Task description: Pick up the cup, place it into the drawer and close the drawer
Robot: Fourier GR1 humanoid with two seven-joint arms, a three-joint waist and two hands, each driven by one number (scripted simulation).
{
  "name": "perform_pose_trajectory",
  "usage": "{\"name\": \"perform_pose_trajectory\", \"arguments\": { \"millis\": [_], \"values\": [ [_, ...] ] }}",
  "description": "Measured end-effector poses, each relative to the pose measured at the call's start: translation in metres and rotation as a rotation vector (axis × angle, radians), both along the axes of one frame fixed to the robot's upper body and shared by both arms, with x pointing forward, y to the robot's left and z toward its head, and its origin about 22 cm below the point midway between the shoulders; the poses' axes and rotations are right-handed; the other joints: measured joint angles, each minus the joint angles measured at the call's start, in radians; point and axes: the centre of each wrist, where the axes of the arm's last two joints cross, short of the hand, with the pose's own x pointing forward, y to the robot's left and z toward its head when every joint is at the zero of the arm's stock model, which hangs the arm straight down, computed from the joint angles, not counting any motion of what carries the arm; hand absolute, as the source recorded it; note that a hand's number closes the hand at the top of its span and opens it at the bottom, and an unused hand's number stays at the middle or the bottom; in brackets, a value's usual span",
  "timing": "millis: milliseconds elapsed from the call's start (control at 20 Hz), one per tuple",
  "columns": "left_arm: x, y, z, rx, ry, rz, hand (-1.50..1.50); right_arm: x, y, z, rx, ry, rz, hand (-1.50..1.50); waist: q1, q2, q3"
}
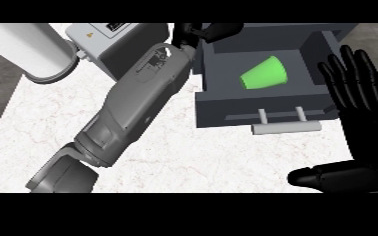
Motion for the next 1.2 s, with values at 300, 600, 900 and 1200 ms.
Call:
{"name": "perform_pose_trajectory", "arguments": {
  "millis": [300,600,900,1200],
  "values": [
    [0.002,-0.004,-0.009,0.073,0.009,0.004,1.5,0.007,0.004,-0.006,-0.003,0.0,0.02,-1.5,-0.018,0.006,0.0],
    [0.001,-0.009,-0.016,0.169,0.024,0.02,-1.5,0.009,0.003,0.0,0.002,-0.008,0.04,-1.5,-0.039,0.01,0.001],
    [-0.002,-0.013,-0.021,0.23,0.024,0.047,-1.5,0.008,0.008,0.0,0.018,-0.022,0.065,-1.5,-0.055,0.014,0.001],
    [-0.004,-0.017,-0.015,0.144,0.01,0.016,-1.5,0.011,0.009,0.003,0.052,-0.027,0.085,-1.5,-0.055,0.015,0.001]
  ]
}}
